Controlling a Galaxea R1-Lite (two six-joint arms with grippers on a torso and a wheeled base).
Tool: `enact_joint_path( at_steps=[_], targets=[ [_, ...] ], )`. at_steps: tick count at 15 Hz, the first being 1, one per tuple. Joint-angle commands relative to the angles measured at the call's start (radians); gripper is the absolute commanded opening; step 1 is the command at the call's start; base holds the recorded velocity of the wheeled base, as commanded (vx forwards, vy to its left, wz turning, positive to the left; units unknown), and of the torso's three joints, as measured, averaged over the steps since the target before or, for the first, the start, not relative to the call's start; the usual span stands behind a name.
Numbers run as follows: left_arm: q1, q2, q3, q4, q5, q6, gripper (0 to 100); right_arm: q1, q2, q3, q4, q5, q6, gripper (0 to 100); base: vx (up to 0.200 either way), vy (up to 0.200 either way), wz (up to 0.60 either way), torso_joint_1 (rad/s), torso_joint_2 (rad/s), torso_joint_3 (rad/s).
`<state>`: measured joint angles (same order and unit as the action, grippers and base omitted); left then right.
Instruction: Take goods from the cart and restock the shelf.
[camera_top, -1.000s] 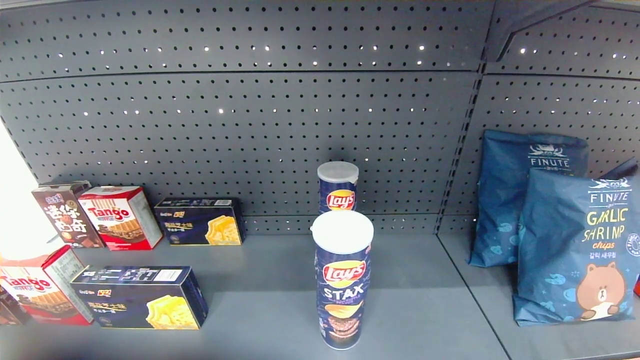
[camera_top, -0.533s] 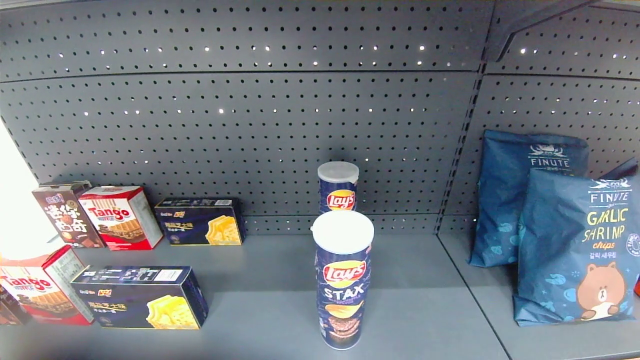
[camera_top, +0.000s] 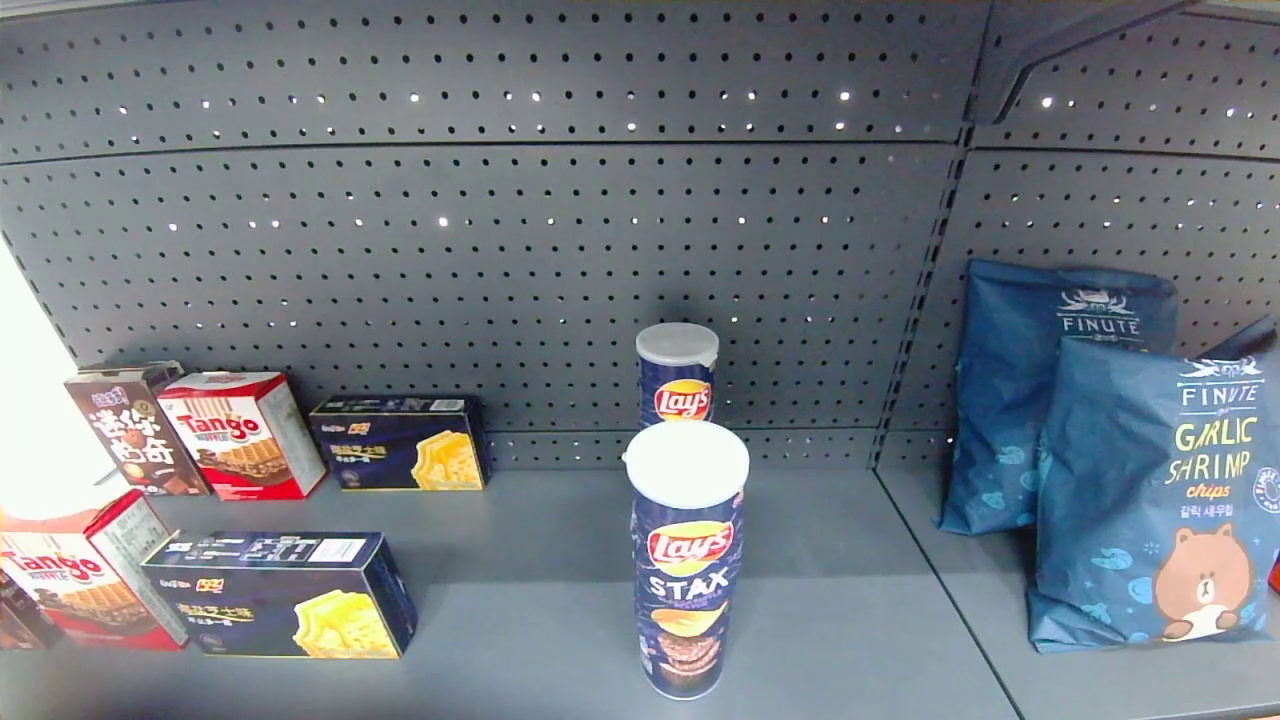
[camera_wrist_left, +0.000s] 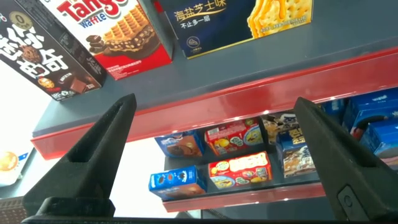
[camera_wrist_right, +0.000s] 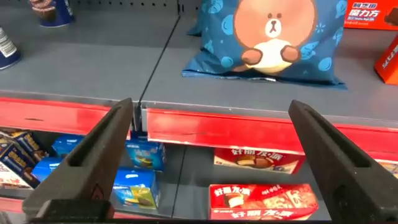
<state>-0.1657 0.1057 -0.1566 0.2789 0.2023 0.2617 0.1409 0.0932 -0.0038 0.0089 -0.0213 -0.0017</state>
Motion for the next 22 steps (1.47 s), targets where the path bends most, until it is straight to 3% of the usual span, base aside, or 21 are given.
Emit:
enact_joint_path(
  at_steps=[1, 2, 3, 5, 7, 10, 14, 15, 16, 18, 19, 20, 21, 22],
  targets=[
    [0.000, 0.000, 0.000, 0.000, 0.000, -0.001, 100, -0.001, 0.003, 0.001, 0.000, 0.000, 0.000, 100, 0.000, 0.000, 0.00, 0.000, 0.00, 0.000],
    [0.000, 0.000, 0.000, 0.000, 0.000, 0.001, 100, -0.012, 0.007, 0.001, 0.000, 0.000, 0.000, 100, 0.000, 0.000, 0.00, 0.000, 0.00, 0.000],
    [0.000, 0.000, 0.000, 0.000, -0.001, 0.001, 100, -0.127, 0.011, -0.001, 0.000, 0.000, 0.000, 100, 0.000, 0.000, 0.00, 0.000, 0.00, 0.000],
    [-0.001, 0.000, 0.000, 0.000, -0.003, 0.001, 100, -0.191, -0.006, 0.001, -0.001, -0.002, 0.003, 100, 0.000, 0.000, 0.00, 0.000, 0.00, 0.000],
    [-0.005, 0.000, -0.001, 0.000, -0.006, -0.009, 100, -0.138, -0.093, 0.001, 0.000, -0.002, 0.002, 100, 0.000, 0.000, 0.00, 0.000, 0.00, 0.000],
    [-0.006, 0.000, 0.000, 0.000, -0.011, -0.013, 100, -0.139, -0.087, 0.001, -0.001, -0.002, 0.002, 100, 0.000, 0.000, 0.00, 0.000, 0.00, 0.000],
    [-0.017, 0.000, 0.002, -0.001, -0.015, -0.053, 100, -0.139, -0.087, 0.001, 0.000, -0.002, 0.002, 100, 0.000, 0.000, 0.00, 0.000, 0.00, 0.000],
    [-0.018, 0.000, 0.005, -0.006, -0.046, -0.061, 100, -0.139, -0.087, 0.001, -0.001, -0.002, 0.002, 100, 0.000, 0.000, 0.00, 0.000, 0.00, 0.000],
    [-0.008, 0.000, 0.026, -0.050, -0.239, -0.073, 100, -0.139, -0.087, 0.001, -0.001, -0.002, 0.002, 100, 0.000, 0.000, 0.00, 0.000, 0.00, 0.000],
    [0.049, 0.000, 0.077, -0.149, -0.531, -0.118, 100, -0.139, -0.087, 0.001, -0.001, -0.002, 0.002, 100, 0.000, 0.000, 0.00, 0.000, 0.00, 0.000],
    [0.049, 0.000, 0.080, -0.155, -0.564, -0.136, 100, -0.139, -0.087, 0.001, 0.000, -0.002, 0.002, 100, 0.000, 0.000, 0.00, 0.000, 0.00, 0.000],
    [0.054, 0.000, 0.083, -0.162, -0.511, -0.190, 100, -0.139, -0.087, 0.001, 0.000, -0.002, 0.002, 100, 0.000, 0.000, 0.00, 0.000, 0.00, 0.000],
    [0.060, 0.000, 0.108, -0.208, -0.382, -0.213, 100, -0.139, -0.087, 0.001, 0.000, -0.002, 0.002, 100, 0.000, 0.000, 0.00, 0.000, 0.00, 0.000],
    [0.060, -0.001, 0.157, -0.302, -0.230, -0.214, 100, -0.139, -0.087, 0.001, 0.000, -0.002, 0.002, 100, 0.000, 0.000, 0.00, 0.000, 0.00, 0.000]
  ],
)
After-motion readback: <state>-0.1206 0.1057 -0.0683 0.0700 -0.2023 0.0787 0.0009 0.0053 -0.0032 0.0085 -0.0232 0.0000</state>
